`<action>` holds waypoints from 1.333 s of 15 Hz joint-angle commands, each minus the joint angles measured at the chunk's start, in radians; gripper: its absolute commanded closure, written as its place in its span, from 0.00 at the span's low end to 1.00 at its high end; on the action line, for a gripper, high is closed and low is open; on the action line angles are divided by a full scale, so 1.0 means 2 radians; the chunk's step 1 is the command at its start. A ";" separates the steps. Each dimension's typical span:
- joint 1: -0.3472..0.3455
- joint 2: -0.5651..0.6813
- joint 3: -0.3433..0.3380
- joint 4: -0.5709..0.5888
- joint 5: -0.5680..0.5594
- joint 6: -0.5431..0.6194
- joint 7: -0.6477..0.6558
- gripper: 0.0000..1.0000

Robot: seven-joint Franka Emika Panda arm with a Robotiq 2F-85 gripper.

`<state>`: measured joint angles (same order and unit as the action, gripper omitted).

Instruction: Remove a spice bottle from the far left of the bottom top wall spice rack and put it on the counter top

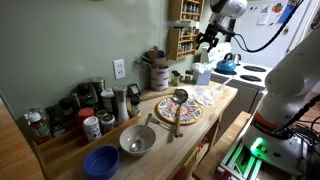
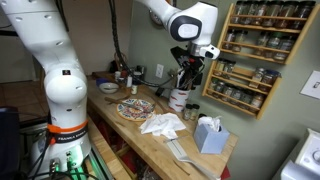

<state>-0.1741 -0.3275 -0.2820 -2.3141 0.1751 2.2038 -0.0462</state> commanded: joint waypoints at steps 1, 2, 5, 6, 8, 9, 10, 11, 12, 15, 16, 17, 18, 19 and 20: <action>-0.004 0.009 -0.014 -0.009 0.078 0.030 0.012 0.00; -0.005 0.012 -0.017 -0.011 0.099 0.040 0.013 0.00; -0.006 0.026 -0.026 -0.021 0.164 0.089 0.016 0.00; -0.004 0.031 -0.029 -0.024 0.189 0.105 0.016 0.00; -0.001 0.047 -0.031 -0.022 0.237 0.136 0.022 0.00; 0.001 0.055 -0.029 -0.020 0.264 0.153 0.026 0.00; 0.005 0.061 -0.027 -0.017 0.299 0.169 0.019 0.00; 0.006 0.070 -0.023 -0.014 0.330 0.188 0.020 0.00; 0.009 0.077 -0.021 -0.010 0.365 0.203 0.016 0.00; 0.031 0.094 -0.025 0.005 0.485 0.246 -0.012 0.00; 0.016 0.078 -0.019 -0.010 0.424 0.227 0.005 0.00; 0.021 0.084 -0.019 -0.005 0.451 0.235 -0.002 0.00; 0.024 0.087 -0.019 -0.001 0.462 0.238 -0.003 0.00; 0.025 0.089 -0.019 0.001 0.467 0.239 -0.003 0.00; 0.025 0.090 -0.019 0.002 0.469 0.239 -0.003 0.00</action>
<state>-0.1233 -0.1470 -0.3207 -2.3090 1.1134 2.6826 -0.0531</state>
